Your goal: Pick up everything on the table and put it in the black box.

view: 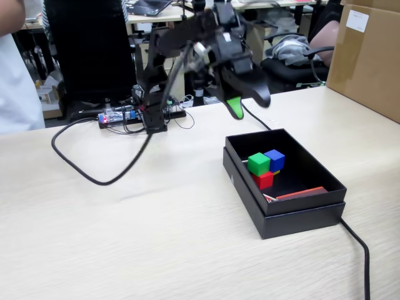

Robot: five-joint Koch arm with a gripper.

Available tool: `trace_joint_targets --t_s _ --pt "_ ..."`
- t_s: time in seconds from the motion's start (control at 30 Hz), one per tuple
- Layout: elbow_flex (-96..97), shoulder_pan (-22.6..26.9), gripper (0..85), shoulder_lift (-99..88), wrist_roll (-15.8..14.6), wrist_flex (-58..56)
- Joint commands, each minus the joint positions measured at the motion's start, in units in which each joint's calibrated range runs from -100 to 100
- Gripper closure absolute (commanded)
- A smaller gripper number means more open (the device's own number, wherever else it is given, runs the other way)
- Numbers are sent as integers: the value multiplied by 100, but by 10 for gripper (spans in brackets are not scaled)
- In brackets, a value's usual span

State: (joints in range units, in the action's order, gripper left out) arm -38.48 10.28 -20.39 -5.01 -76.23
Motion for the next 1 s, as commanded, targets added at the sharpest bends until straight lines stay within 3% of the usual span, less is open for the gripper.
trace_joint_targets --t_s 0.0,0.2,0.43,0.77,0.97 --pt "475 -181 374 -1719 20 76" --pt "2787 -513 370 -3842 -24 508" --pt "6513 -894 362 -6217 -20 2400" --pt "9641 -1094 352 -7915 220 4215" --pt "10502 -1143 321 -7961 308 4569"
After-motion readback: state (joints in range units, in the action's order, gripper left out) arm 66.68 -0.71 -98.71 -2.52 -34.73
